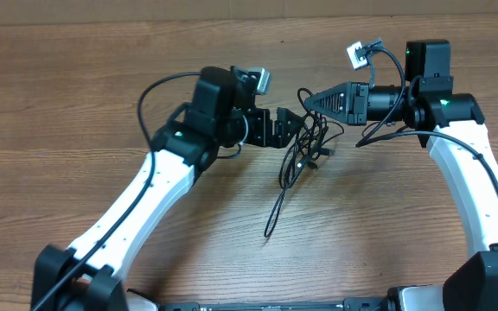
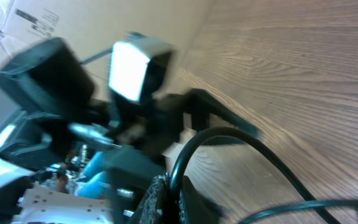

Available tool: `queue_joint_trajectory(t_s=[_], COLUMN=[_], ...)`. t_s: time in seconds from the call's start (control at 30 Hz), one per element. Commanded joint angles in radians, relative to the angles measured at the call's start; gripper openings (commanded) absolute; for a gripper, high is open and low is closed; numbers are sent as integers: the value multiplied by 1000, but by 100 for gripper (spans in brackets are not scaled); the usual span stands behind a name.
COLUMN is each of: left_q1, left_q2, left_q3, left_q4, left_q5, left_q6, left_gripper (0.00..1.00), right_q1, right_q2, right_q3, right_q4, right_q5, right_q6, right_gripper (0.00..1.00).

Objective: Untangle cables

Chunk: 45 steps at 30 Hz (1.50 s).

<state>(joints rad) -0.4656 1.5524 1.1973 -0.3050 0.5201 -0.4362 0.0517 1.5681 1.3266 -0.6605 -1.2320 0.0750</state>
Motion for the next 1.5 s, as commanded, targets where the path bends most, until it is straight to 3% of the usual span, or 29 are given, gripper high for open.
queue_joint_trajectory(t_s=[0.0, 0.27, 0.4, 0.53, 0.73, 0.93, 1.03, 1.17, 1.23, 1.37, 1.47], left_q1=[-27, -80, -89, -83, -67, -34, -19, -15, -15, -7, 21], left_q2=[80, 247, 325, 357, 354, 354, 353, 353, 353, 351, 340], left_q3=[9, 9, 9, 9, 9, 9, 10, 10, 10, 16, 43], left_q4=[65, 244, 199, 93, -13, -193, -217, -158, -130, -118, -157], left_q5=[-23, -59, -148, -238, -326, -470, -441, -315, -269, -264, -266], left_q6=[-82, -155, -154, -139, -57, -58, -57, 14, 37, 37, 43], left_gripper=[100, 100, 85, 75, 66, 50, 42, 13, 4, 4, 4], right_q1=[0, -5, -54, -152, -293, -432, -474, -458, -437, -353, -228], right_q2=[-13, -75, -122, -172, -218, -225, -225, -221, -217, -183, -134], right_q3=[11, 11, 12, 17, 26, 29, 29, 26, 25, 19, 19], right_q4=[18, 179, 378, 481, 453, 426, 378, 275, 251, 199, 83], right_q5=[-62, -103, 6, 220, 596, 946, 930, 827, 800, 712, 647], right_q6=[30, 85, 219, 270, 270, 267, 251, 213, 216, 295, 248], right_gripper=[4, 4, 4, 4, 4, 4, 4, 10, 15, 22, 39])
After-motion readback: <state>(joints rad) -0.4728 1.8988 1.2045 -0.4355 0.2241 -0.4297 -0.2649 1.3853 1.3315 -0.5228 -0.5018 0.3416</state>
